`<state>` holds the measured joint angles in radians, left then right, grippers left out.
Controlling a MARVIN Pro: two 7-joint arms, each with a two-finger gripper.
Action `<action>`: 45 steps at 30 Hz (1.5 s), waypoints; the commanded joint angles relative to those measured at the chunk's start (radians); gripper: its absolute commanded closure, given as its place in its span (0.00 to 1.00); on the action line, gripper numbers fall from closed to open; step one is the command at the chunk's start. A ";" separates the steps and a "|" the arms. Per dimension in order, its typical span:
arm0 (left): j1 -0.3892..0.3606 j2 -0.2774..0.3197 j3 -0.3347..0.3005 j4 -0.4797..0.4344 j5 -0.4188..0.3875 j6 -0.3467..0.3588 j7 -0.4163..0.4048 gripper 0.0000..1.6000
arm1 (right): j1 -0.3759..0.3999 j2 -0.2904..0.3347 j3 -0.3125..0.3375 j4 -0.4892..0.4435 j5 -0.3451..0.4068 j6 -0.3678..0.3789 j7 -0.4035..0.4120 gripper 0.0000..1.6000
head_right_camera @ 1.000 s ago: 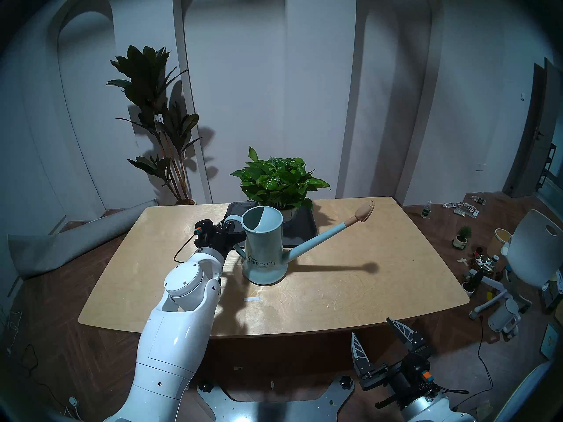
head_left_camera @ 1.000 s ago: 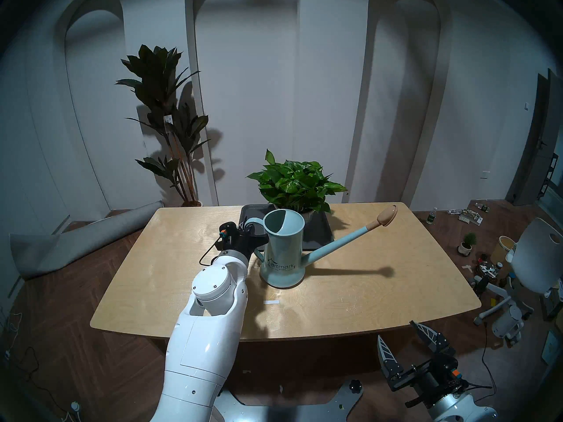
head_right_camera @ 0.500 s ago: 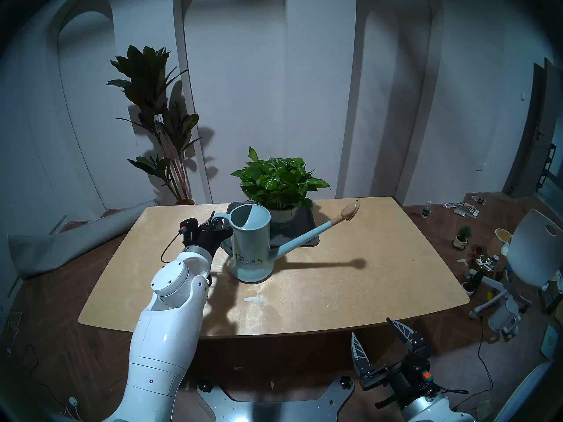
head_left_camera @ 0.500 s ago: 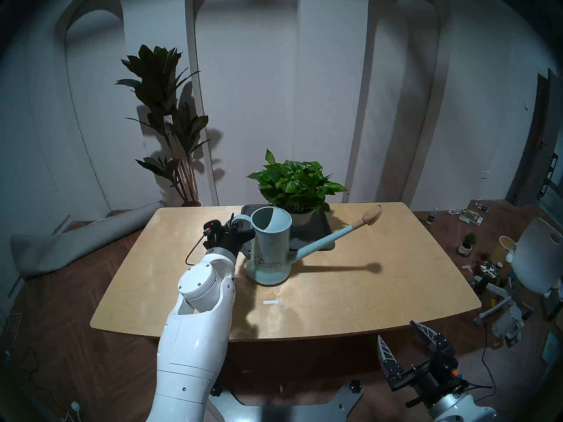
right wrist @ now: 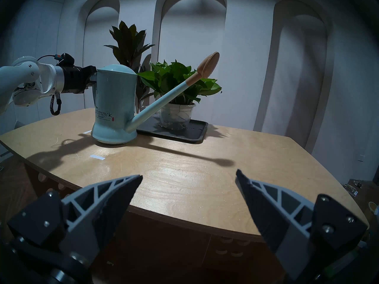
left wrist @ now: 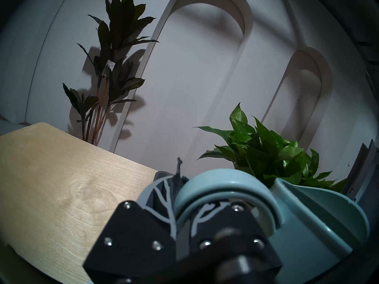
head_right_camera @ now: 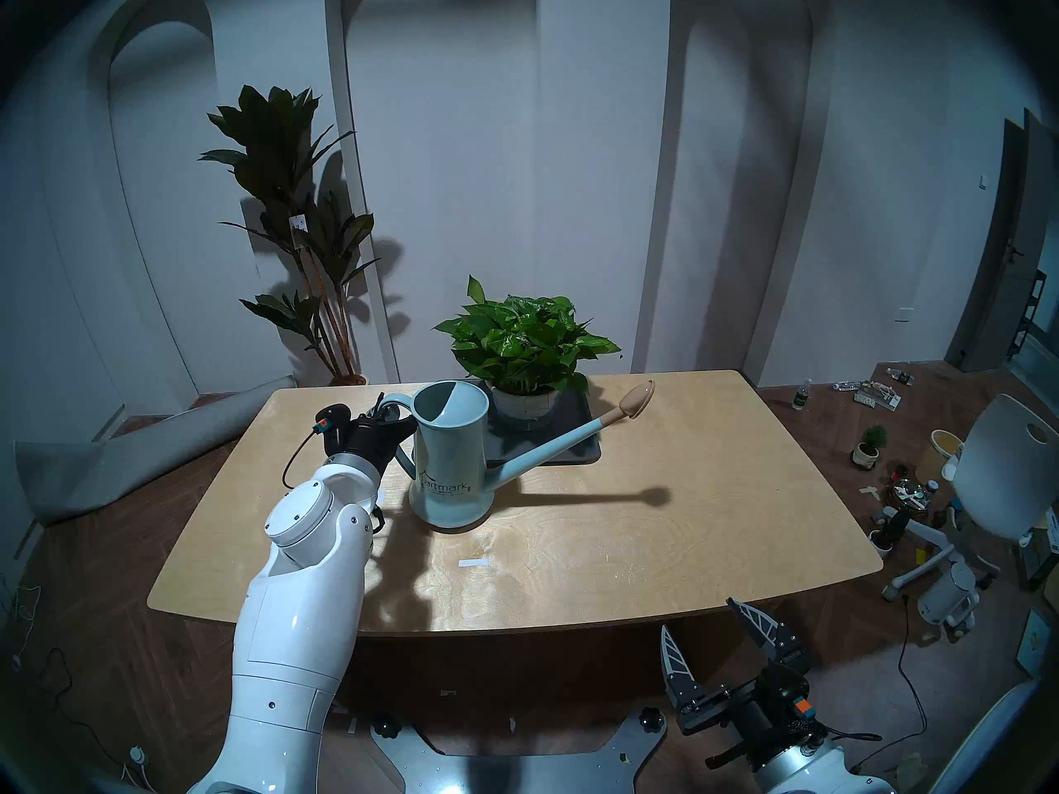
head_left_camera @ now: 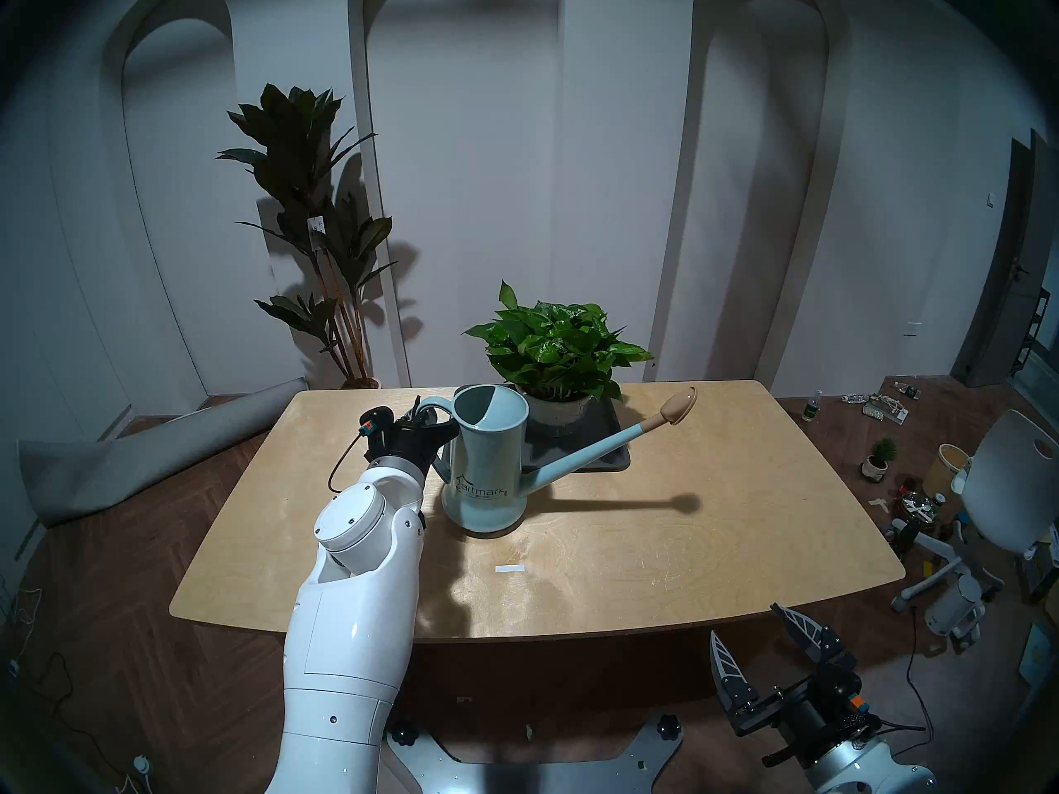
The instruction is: Pick up the watering can and pour water into the potted plant, then put the can down
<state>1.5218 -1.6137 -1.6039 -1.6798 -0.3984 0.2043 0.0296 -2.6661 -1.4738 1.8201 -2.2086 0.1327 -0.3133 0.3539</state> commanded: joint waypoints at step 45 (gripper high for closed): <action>-0.292 0.121 -0.072 -0.016 -0.051 0.058 0.046 1.00 | 0.016 0.001 -0.001 0.001 0.001 -0.004 0.002 0.00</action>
<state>1.3361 -1.5298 -1.6692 -1.6712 -0.4513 0.2705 0.0756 -2.6534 -1.4738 1.8201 -2.1944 0.1329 -0.3133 0.3549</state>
